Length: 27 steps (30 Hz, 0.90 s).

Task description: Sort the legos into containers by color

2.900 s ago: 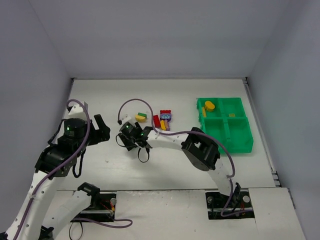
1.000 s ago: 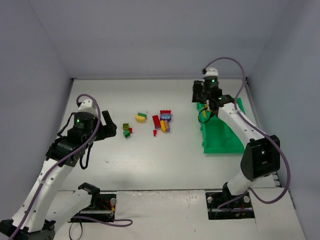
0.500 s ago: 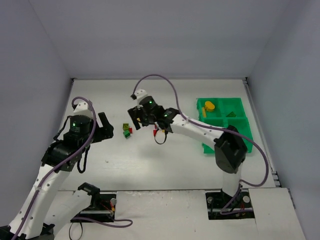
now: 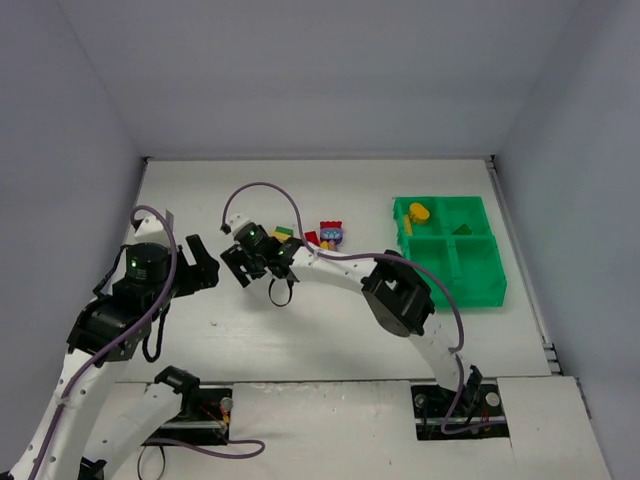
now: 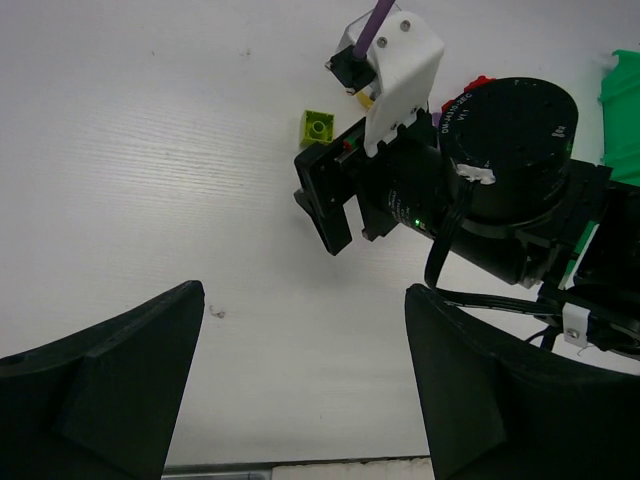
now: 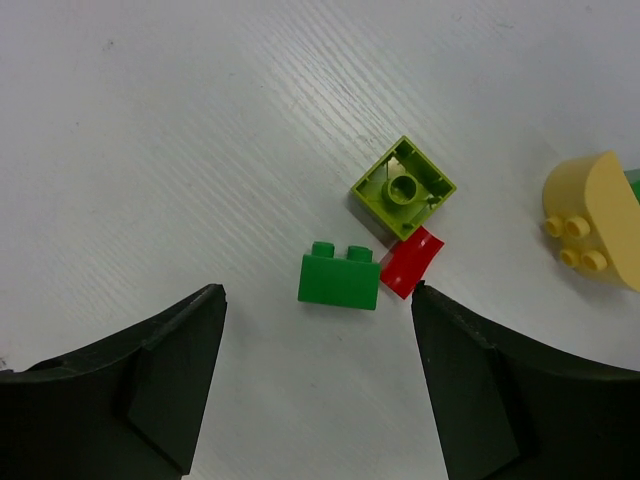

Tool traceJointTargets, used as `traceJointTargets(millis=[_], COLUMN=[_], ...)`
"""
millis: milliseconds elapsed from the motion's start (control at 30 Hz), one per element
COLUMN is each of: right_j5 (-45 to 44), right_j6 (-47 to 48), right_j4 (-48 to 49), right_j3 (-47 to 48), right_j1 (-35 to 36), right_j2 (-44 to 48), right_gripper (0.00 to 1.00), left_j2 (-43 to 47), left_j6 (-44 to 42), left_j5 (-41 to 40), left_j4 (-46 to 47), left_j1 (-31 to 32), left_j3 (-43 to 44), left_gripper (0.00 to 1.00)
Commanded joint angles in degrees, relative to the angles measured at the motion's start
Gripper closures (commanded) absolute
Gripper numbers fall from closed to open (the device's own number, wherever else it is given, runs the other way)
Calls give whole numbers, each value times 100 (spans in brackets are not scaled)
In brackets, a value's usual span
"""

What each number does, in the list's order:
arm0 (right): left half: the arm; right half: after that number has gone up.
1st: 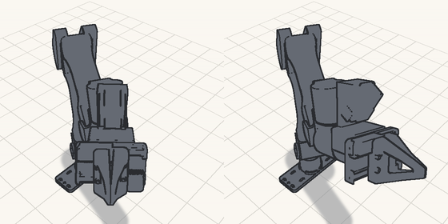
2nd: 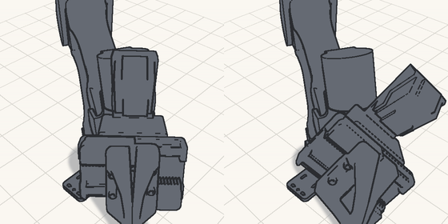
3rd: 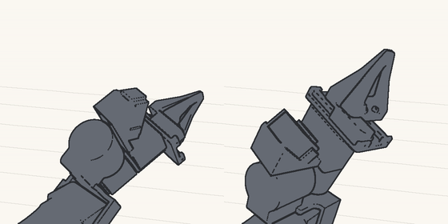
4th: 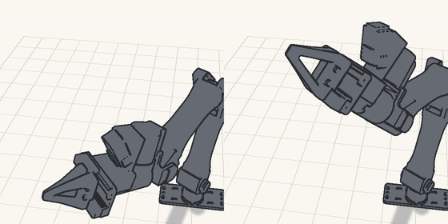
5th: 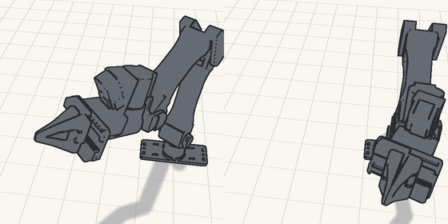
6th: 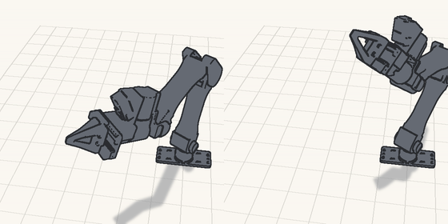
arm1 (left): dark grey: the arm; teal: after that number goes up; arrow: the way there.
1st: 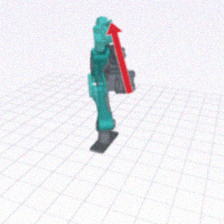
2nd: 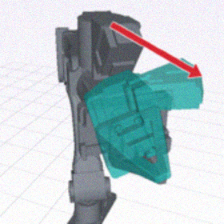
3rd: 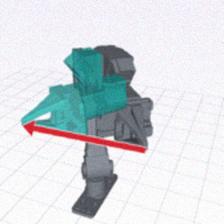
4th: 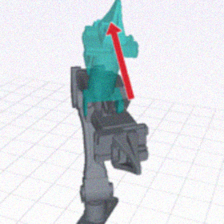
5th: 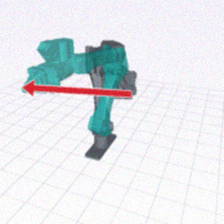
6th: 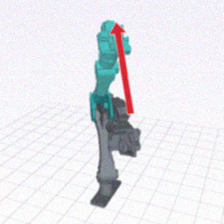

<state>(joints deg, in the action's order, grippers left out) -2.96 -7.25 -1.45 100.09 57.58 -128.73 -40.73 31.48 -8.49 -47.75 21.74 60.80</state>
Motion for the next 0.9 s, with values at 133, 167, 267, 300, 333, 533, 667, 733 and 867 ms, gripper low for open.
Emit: traceJointTargets(millis=[133,167,267,300,333,533,667,733,867], right_j5=[-547,-556,-548,-548,-539,-565,-732,-881,-1153], right_j6=[-66,-58,-66,-75,-84,-84,30,65,188], right_j4=[268,268,268,268,268,268,286,295,321], right_j3=[450,476,502,511,511,537,520,450,169], right_j1=[95,104,104,104,104,130,183,192,148], right_j2=[-109,-170,-249,-258,-284,-346,-241,-74,417], right_gripper=[30,30,34,36,38,52,73,81,93], left_j2=[-14,-5,-14,-14,-14,-23,-14,-5,-31], left_j6=[-81,-90,-107,-116,-125,-125,-134,-125,-108], left_j5=[-56,-56,-65,-74,-65,-83,-91,-91,-82], left_j4=[-33,-50,-68,-86,-86,-94,-94,-86,-33], left_j1=[-38,-29,-38,-38,-38,-38,-38,-38,-38], left_j3=[363,380,389,398,398,416,407,398,354], left_gripper=[25,25,25,25,25,25,25,25,25])
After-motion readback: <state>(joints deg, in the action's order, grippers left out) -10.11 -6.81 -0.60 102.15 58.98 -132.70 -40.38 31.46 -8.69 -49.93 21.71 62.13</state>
